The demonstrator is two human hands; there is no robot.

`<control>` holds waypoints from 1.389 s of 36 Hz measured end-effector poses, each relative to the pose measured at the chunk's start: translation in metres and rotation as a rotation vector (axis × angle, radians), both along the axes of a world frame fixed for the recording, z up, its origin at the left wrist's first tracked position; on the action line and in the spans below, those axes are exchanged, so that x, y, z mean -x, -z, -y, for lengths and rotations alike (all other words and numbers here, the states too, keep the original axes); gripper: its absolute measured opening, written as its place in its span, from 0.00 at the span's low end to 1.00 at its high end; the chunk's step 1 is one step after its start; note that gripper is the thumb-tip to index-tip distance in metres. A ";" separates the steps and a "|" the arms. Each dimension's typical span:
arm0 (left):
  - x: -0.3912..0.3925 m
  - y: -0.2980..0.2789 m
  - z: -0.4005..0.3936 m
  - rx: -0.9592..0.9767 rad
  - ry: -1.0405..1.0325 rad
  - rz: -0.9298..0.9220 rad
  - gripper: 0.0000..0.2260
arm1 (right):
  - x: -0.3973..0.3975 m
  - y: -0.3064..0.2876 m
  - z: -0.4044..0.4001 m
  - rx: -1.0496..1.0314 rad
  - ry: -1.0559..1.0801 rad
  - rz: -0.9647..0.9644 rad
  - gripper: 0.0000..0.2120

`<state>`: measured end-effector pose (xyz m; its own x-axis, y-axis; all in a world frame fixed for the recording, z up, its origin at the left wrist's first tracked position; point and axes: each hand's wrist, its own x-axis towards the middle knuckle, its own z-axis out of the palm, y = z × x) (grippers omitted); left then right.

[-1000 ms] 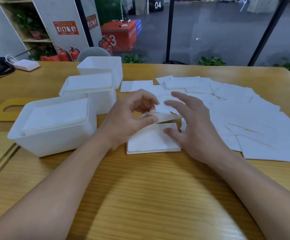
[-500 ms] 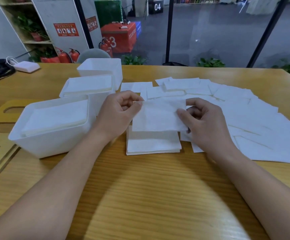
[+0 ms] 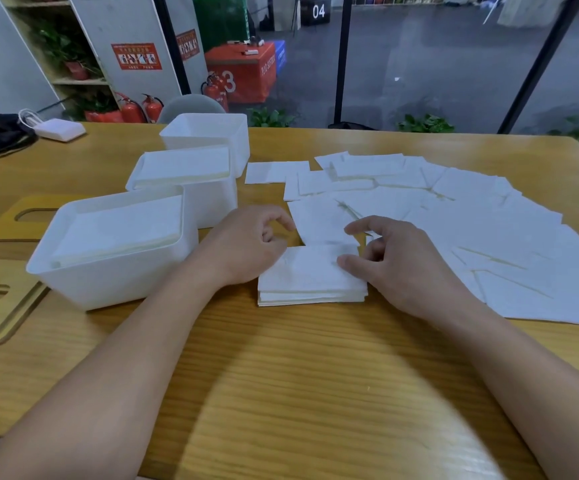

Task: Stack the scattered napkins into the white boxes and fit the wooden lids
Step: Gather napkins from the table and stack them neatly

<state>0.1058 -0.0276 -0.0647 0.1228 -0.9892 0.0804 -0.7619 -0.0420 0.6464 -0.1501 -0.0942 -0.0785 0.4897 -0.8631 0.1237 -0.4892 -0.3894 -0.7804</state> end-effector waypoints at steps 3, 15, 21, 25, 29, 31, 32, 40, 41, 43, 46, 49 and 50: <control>-0.001 -0.001 0.000 -0.010 0.005 0.001 0.13 | 0.000 0.001 0.001 0.001 0.003 0.000 0.15; -0.004 0.004 0.005 0.070 -0.133 0.167 0.07 | -0.006 0.003 0.005 0.264 0.054 -0.191 0.19; -0.004 0.008 0.007 0.100 -0.096 0.111 0.08 | -0.011 0.011 0.002 0.248 -0.021 -0.426 0.29; 0.004 0.010 0.005 0.020 0.003 0.084 0.06 | -0.012 0.008 -0.003 0.292 -0.054 -0.507 0.27; 0.005 0.010 0.004 0.016 0.013 0.061 0.06 | -0.013 0.010 -0.003 0.269 -0.077 -0.488 0.27; 0.005 0.010 0.004 0.027 0.006 0.057 0.05 | -0.013 0.011 -0.002 0.244 -0.093 -0.442 0.27; 0.006 0.009 0.004 0.042 0.000 0.053 0.05 | -0.013 0.011 -0.002 0.248 -0.103 -0.412 0.28; 0.007 0.014 0.013 0.292 -0.218 -0.019 0.39 | -0.011 0.003 -0.002 0.563 -0.129 -0.428 0.34; 0.008 0.014 0.013 0.294 -0.236 -0.014 0.43 | -0.011 0.002 -0.002 0.585 -0.136 -0.440 0.34; 0.009 0.013 0.011 0.280 -0.244 -0.025 0.45 | -0.011 0.000 -0.003 0.630 -0.161 -0.459 0.32; 0.009 0.010 0.011 0.274 -0.239 -0.042 0.25 | -0.011 -0.001 -0.003 0.664 -0.195 -0.450 0.31; 0.007 0.010 0.012 0.349 -0.242 0.042 0.07 | -0.010 0.000 -0.005 0.621 -0.179 -0.350 0.28; 0.006 0.011 0.013 0.368 -0.243 0.027 0.07 | -0.009 0.000 -0.006 0.574 -0.161 -0.287 0.27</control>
